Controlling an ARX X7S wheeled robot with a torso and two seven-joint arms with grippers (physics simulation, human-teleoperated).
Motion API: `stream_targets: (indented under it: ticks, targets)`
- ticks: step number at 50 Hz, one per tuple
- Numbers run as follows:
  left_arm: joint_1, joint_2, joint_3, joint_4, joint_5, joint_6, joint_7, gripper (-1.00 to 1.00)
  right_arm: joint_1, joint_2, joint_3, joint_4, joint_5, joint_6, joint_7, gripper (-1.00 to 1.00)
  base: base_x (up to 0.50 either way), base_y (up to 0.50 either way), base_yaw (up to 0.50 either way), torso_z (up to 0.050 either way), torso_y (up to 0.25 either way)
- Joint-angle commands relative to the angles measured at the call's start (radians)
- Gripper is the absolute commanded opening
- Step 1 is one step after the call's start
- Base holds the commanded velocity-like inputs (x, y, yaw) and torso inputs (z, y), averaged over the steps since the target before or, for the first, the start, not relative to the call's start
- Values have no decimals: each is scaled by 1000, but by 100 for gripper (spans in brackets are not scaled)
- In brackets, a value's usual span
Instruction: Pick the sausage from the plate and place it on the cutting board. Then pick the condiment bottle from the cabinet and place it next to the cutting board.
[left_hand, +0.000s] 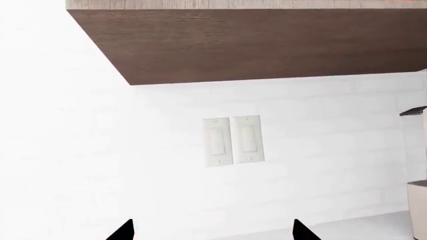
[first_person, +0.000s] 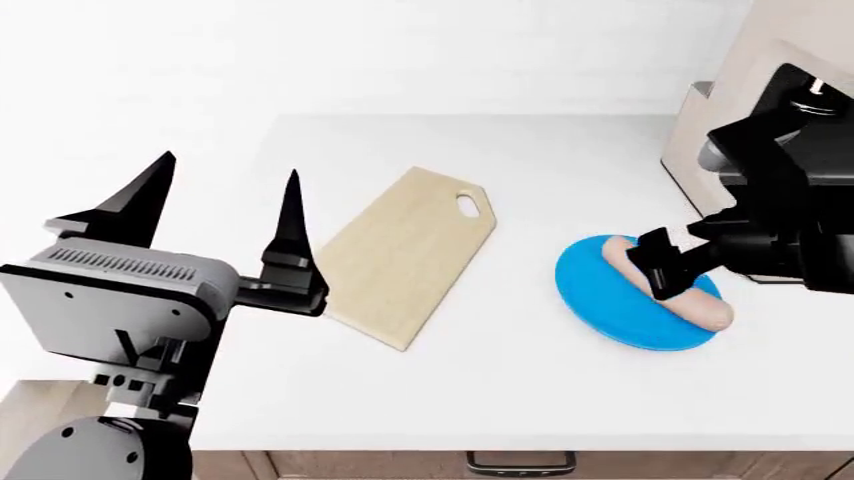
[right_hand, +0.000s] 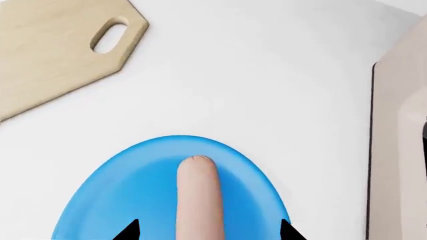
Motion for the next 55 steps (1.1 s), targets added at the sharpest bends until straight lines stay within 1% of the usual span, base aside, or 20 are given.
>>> stream_targets:
  ticks: [1, 31, 55]
  targets:
    - [1, -4, 3, 3, -6, -1, -5, 100, -35, -13, -19, 27, -17, -42, -17, 100, 0, 0, 0, 0, 0]
    - [1, -15, 7, -6, -15, 13, -13, 100, -72, -49, -67, 89, -55, -88, -52, 100, 0, 0, 0, 0, 0]
    - [4, -23, 11, -2, -24, 17, -23, 100, -91, -53, -80, 107, -63, -101, -53, 100, 0, 0, 0, 0, 0]
